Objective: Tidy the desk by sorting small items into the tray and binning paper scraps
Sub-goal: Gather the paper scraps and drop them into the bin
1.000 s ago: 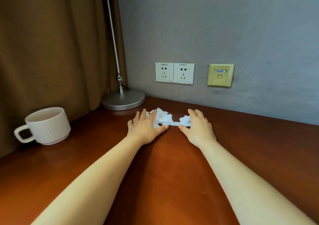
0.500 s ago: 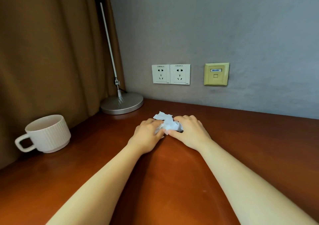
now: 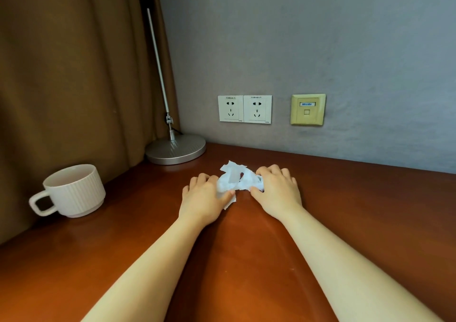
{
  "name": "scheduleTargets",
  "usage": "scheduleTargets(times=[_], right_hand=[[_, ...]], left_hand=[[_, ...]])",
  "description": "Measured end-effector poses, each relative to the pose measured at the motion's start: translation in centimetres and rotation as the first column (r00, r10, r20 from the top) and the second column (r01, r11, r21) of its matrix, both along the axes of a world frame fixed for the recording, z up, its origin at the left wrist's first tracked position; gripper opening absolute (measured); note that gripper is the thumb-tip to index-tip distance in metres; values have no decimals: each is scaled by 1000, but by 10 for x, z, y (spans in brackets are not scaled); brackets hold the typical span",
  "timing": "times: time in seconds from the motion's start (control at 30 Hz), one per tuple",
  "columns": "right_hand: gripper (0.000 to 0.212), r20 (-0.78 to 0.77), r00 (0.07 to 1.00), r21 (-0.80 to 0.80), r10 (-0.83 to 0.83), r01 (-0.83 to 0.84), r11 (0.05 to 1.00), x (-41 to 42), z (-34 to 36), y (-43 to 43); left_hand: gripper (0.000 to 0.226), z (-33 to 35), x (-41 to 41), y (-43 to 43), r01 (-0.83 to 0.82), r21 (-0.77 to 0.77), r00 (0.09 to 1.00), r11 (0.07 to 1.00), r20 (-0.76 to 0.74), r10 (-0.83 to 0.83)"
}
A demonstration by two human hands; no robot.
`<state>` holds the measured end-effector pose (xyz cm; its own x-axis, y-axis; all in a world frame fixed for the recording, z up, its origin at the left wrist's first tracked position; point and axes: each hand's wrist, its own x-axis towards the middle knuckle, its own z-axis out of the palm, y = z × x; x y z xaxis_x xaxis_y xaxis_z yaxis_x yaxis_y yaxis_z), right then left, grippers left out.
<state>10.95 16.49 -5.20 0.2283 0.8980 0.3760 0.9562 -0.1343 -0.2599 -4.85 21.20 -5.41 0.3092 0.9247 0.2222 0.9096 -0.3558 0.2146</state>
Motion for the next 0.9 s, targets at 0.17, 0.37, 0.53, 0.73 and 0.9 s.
scheduleTargets(times=[0.17, 0.37, 0.53, 0.73, 0.9], right_hand=[[43, 25, 999, -8, -27, 27, 1000, -1, 2, 0], [45, -44, 999, 0, -27, 27, 1000, -3, 3, -2], [35, -76, 996, 21, -49, 51, 998, -2, 4, -3], [26, -86, 994, 74, -65, 71, 995, -3, 5, -6], [25, -74, 991, 98, -115, 122, 988, -5, 7, -13]], left_hand=[[56, -2, 1, -1, -34, 37, 999, 999, 43, 33], [69, -2, 3, -4, -107, 55, 994, 993, 28, 105], [49, -4, 1, -4, -103, 84, 994, 991, -27, 105], [31, -1, 6, -6, -77, 127, 997, 989, 39, 72], [21, 2, 6, -13, -68, 137, 992, 988, 118, 52]])
